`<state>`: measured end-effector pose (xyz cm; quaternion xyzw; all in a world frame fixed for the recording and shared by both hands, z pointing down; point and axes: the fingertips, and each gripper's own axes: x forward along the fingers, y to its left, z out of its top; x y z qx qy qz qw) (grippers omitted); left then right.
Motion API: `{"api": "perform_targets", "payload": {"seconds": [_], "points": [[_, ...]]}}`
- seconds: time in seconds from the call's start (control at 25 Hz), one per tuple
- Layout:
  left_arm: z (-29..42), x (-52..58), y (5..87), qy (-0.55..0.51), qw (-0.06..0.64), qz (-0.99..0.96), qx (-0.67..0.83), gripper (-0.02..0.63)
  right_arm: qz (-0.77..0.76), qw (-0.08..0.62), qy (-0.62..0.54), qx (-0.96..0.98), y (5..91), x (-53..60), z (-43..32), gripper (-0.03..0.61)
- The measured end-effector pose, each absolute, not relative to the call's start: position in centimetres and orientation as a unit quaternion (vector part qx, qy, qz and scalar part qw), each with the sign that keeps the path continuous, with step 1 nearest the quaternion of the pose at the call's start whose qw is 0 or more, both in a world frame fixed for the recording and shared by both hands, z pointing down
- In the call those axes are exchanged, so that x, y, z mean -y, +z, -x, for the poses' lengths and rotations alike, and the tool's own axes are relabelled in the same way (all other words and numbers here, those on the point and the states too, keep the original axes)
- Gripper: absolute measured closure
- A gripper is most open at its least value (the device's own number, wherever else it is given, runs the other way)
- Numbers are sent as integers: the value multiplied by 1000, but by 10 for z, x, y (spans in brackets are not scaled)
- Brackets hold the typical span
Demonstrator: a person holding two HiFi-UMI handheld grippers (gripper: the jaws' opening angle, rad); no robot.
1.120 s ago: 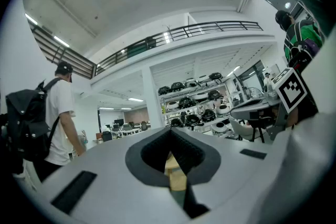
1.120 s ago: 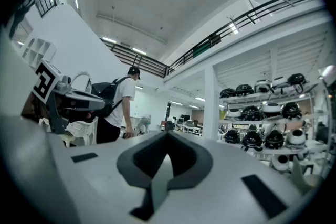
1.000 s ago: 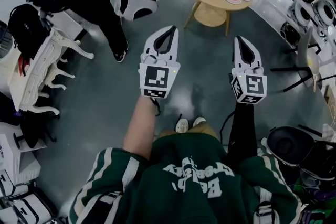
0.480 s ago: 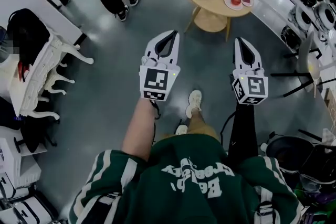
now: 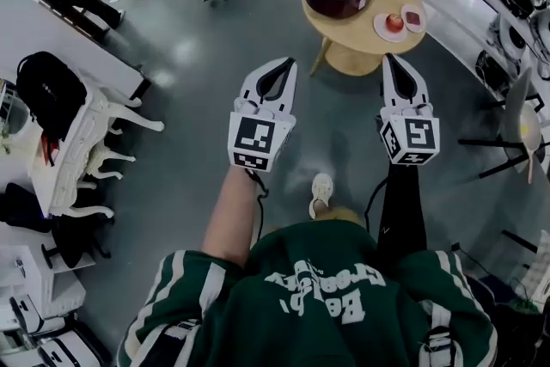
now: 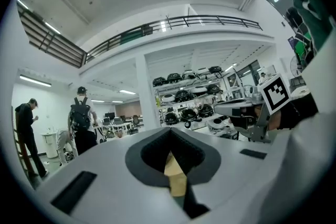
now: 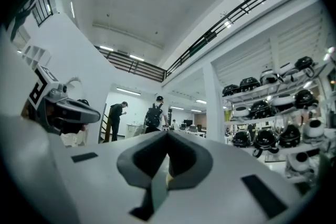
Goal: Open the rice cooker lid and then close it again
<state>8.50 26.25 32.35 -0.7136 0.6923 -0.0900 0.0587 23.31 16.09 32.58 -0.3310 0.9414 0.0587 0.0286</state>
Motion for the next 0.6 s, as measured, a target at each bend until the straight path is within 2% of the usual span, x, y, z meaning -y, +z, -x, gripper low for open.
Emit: {"api": "perform_targets", "payload": {"seconds": [0.24, 0.6], "points": [[-71, -191, 318, -91, 66, 718, -687, 614, 330, 43, 54, -942, 317, -82, -209, 575], [-44, -133, 314, -98, 78, 710, -693, 614, 316, 52, 47, -946, 319, -35, -184, 575]]}}
